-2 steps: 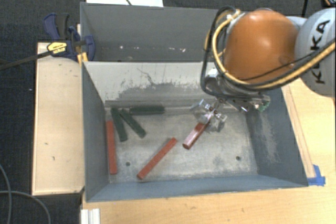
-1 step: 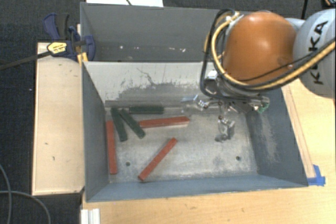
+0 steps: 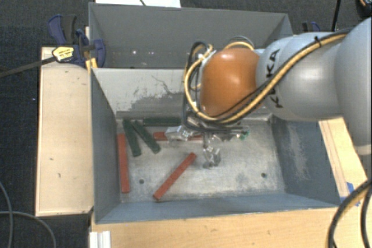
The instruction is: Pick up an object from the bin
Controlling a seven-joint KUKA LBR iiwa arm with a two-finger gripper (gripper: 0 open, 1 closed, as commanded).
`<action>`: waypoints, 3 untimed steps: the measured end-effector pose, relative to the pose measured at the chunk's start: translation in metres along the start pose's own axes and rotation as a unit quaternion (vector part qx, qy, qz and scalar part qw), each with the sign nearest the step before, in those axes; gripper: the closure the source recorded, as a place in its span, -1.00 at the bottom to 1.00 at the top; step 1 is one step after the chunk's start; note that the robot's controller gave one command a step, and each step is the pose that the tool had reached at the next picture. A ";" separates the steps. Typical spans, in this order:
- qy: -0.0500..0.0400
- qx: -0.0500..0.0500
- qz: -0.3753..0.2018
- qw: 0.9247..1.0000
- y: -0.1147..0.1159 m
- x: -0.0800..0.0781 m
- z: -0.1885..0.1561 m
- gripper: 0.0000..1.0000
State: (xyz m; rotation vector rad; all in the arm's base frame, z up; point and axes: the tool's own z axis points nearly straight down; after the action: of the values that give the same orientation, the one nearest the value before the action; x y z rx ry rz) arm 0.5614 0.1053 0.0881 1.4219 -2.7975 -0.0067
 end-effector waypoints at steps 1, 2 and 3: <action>-0.001 0.002 -0.011 1.000 0.009 -0.021 0.019 -1.00; -0.001 0.002 -0.008 1.000 0.008 -0.021 0.017 1.00; -0.005 0.006 -0.018 1.000 0.013 -0.006 -0.100 1.00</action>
Offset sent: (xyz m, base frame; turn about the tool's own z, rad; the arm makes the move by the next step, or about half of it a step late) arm 0.0049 0.0210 -0.0181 -0.0190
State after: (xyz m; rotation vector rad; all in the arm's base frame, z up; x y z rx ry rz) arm 0.5550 0.1174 0.1880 1.4778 -2.7839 0.0037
